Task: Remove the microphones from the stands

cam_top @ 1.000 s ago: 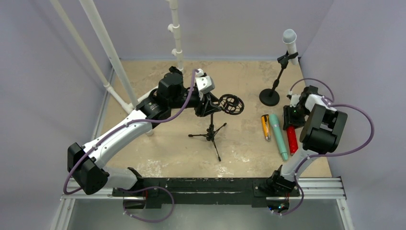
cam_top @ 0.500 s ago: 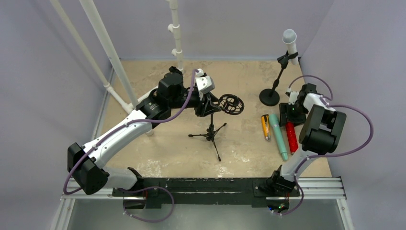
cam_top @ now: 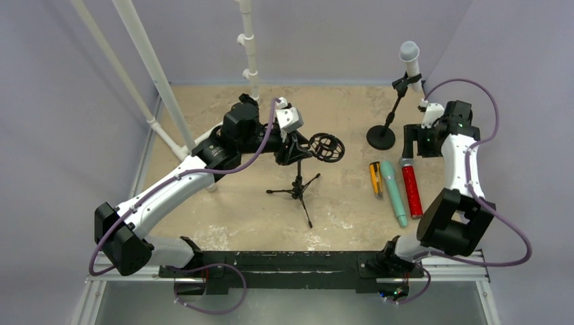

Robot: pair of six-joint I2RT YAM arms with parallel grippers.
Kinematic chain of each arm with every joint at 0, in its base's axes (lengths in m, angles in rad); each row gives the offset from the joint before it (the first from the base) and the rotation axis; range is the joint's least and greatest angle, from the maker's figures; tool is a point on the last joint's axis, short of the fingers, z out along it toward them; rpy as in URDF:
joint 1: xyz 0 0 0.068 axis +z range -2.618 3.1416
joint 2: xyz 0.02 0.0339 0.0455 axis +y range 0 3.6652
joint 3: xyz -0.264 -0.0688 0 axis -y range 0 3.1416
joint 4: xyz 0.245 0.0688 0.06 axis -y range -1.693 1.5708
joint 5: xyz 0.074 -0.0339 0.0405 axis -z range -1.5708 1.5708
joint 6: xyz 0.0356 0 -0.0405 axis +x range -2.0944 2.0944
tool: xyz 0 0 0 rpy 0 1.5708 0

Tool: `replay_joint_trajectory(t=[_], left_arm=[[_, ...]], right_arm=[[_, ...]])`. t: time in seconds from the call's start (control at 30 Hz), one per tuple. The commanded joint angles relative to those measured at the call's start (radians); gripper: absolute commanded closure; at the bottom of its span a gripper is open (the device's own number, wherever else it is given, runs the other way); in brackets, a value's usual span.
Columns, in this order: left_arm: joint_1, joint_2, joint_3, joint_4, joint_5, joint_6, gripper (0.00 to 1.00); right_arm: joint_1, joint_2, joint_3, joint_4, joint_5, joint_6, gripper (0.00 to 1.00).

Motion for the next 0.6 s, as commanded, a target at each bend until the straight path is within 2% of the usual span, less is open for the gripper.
replay_joint_trajectory(t=[0.0,0.1,0.2,0.4,0.57], left_arm=[[0.010,-0.016,-0.014,-0.056,-0.040,0.047,1.00],[0.011,-0.006,0.009,-0.066,-0.022,0.042,1.00],[0.011,0.006,0.035,-0.067,-0.003,0.027,1.00],[0.012,0.033,0.087,-0.057,0.007,-0.029,1.00],[0.014,0.066,0.164,-0.075,0.008,-0.055,1.00]], right_arm=[[0.001,-0.167,0.028,-0.099,-0.208,-0.038,0.20],[0.011,-0.247,0.043,-0.175,-0.439,-0.093,0.20],[0.060,-0.313,0.024,-0.208,-0.605,-0.136,0.21],[0.204,-0.420,-0.091,-0.159,-0.785,-0.219,0.23],[0.279,-0.473,-0.213,-0.014,-0.910,-0.200,0.23]])
